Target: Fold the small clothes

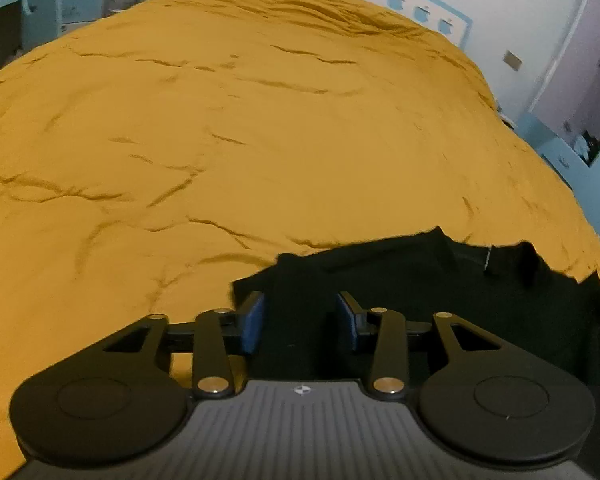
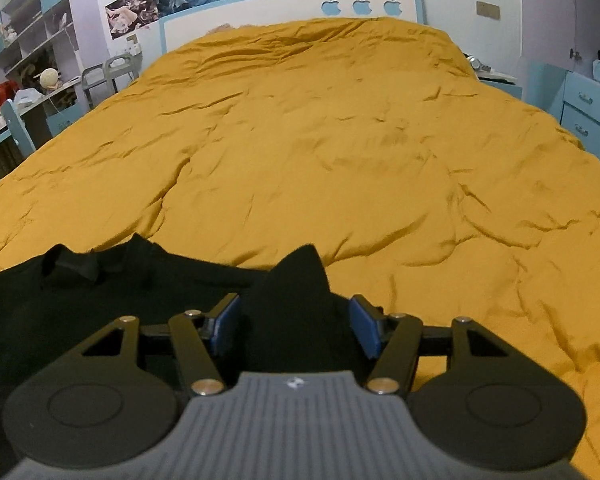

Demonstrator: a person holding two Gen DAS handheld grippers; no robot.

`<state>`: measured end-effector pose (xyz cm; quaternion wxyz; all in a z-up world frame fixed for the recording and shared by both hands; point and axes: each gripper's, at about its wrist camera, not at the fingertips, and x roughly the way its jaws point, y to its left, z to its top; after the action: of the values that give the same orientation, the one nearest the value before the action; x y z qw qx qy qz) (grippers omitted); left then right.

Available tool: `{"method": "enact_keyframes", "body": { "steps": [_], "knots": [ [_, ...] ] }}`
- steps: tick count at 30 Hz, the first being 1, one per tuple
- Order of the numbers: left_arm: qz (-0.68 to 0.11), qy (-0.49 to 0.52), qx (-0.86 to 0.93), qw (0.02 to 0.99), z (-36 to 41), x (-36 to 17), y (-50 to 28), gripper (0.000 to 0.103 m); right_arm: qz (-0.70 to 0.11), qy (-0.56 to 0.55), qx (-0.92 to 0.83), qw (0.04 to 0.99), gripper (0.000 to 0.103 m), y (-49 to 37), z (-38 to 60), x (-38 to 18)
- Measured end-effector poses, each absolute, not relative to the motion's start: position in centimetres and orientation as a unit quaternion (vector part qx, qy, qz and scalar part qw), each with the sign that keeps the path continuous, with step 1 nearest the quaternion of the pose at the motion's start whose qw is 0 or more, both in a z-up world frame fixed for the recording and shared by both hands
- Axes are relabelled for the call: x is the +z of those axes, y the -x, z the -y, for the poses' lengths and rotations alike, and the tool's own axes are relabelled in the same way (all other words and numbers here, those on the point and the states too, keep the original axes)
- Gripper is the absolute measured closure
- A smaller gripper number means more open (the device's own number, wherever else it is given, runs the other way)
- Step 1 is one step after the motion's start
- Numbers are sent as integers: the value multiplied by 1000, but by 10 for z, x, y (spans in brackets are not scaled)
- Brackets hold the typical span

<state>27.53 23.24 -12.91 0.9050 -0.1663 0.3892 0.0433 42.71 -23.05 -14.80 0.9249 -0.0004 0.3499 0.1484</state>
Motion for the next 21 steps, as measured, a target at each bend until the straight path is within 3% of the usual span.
{"method": "enact_keyframes", "body": {
  "steps": [1, 3, 4, 7, 8, 12, 21],
  "knots": [
    [-386, 157, 44, 908, -229, -129, -275, 67, -347, 2, 146, 926, 47, -426, 230, -148],
    [-382, 141, 54, 912, -226, -128, -274, 93, -346, 8, 149, 926, 47, -425, 227, -147],
    [-380, 144, 53, 912, -227, -127, -273, 96, -349, 13, 152, 925, 51, -426, 224, -148],
    [-373, 155, 55, 913, -231, -125, -272, 98, -362, 28, 150, 920, 85, -429, 220, -149],
    [-363, 157, 59, 917, -231, -123, -269, 98, -365, 24, 155, 918, 89, -429, 220, -149],
    [-293, 174, 69, 938, -235, -101, -250, 99, -317, -5, 142, 938, 92, -418, 229, -133],
    [-367, 228, 98, 896, -256, -158, -278, 97, -368, -25, 111, 923, 89, -437, 237, -172]
  ]
}}
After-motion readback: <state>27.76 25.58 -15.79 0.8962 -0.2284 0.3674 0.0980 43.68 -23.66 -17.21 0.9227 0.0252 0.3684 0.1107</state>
